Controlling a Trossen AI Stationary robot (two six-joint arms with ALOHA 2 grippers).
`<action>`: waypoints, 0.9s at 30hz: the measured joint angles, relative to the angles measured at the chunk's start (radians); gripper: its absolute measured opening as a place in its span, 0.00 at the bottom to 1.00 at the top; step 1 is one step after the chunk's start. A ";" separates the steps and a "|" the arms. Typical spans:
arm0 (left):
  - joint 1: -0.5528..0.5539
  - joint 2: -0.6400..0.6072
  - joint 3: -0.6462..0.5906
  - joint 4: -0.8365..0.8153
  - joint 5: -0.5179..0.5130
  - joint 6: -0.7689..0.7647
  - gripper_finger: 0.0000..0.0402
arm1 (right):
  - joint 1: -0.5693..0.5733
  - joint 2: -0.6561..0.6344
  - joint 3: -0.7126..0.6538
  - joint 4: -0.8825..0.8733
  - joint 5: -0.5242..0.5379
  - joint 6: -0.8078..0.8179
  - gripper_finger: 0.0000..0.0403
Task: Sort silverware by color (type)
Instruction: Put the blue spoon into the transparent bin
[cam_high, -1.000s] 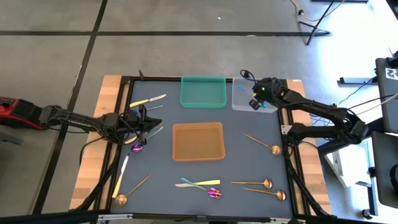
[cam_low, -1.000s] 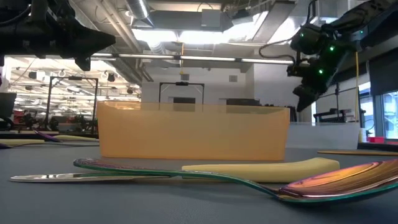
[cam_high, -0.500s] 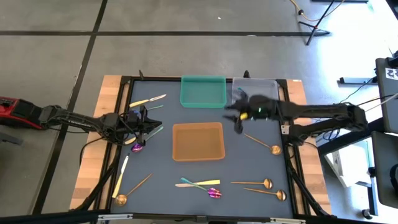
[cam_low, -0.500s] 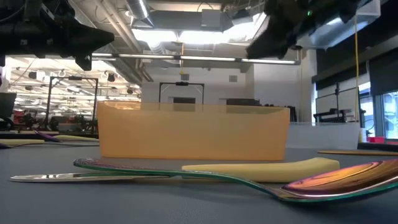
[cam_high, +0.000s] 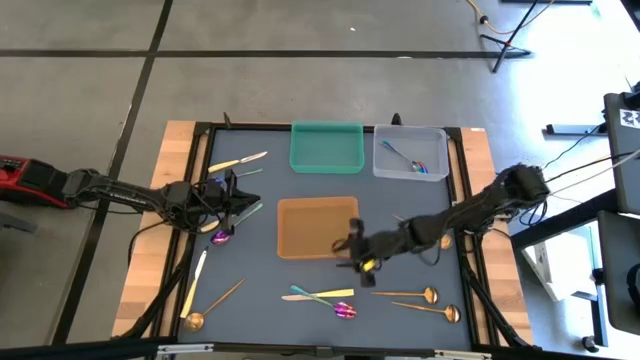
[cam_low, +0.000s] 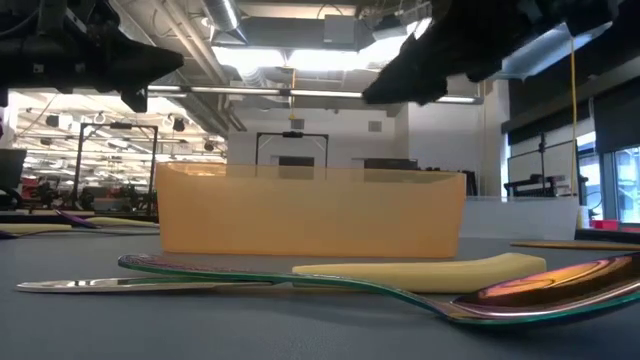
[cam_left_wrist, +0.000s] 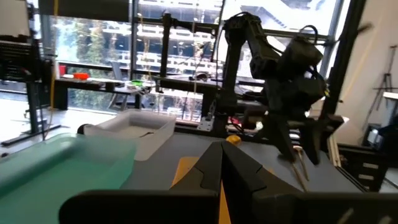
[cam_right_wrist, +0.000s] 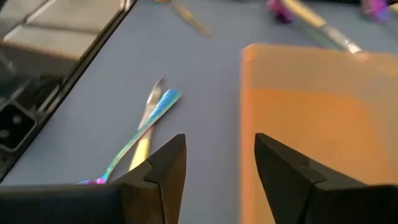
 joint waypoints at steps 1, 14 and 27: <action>0.000 0.000 0.000 0.000 0.008 -0.002 0.00 | 0.015 0.036 0.021 -0.001 0.000 0.000 0.44; -0.006 0.000 0.000 0.027 0.015 -0.088 0.00 | 0.142 0.361 0.276 -0.029 -0.029 0.024 0.44; -0.010 0.000 0.000 0.028 -0.009 -0.060 0.00 | 0.146 0.432 0.298 -0.052 -0.101 0.103 0.44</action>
